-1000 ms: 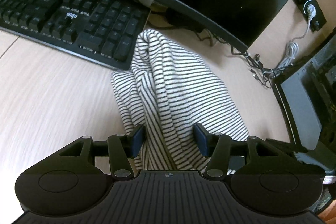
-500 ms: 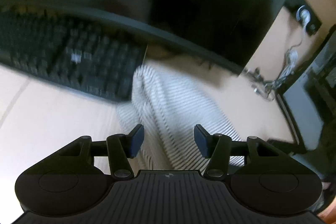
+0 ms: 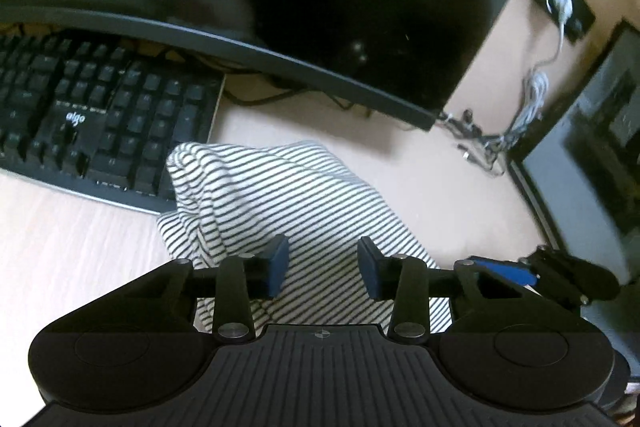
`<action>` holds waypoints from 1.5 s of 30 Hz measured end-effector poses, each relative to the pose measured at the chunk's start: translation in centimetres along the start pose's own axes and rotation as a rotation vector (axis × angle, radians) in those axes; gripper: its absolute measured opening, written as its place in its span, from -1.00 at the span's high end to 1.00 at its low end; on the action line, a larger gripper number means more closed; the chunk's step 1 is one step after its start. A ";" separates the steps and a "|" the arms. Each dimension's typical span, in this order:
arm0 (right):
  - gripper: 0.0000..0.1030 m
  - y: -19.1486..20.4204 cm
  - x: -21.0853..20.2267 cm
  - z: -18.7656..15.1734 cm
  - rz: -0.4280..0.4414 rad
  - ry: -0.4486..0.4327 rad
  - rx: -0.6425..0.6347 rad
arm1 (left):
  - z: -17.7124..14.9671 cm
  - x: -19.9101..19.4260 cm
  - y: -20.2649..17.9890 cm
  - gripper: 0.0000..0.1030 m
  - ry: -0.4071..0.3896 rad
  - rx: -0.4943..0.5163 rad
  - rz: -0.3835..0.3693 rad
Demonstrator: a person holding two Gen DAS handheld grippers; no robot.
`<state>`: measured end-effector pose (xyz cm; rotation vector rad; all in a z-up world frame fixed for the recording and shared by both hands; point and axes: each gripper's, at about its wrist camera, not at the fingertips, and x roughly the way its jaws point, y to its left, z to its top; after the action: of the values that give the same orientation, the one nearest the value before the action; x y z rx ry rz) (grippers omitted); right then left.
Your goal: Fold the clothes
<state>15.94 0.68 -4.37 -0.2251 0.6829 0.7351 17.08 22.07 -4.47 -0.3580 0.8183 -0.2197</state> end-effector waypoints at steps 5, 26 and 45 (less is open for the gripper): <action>-0.90 1.9 0.3 1.2 0.017 -0.006 -0.058 | -0.1 -0.1 0.6 0.27 0.000 -0.014 -0.019; -1.00 -1.4 0.8 4.2 -0.013 0.077 -0.034 | -0.6 -0.9 2.2 0.26 -0.014 -0.051 -0.084; -1.00 -1.3 9.5 7.4 -0.168 0.197 0.043 | -1.4 -2.3 4.2 0.24 -0.025 -0.138 -0.145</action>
<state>25.62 8.01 -4.90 -0.3142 0.8548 0.5407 14.73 26.36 -5.49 -0.5497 0.7852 -0.2947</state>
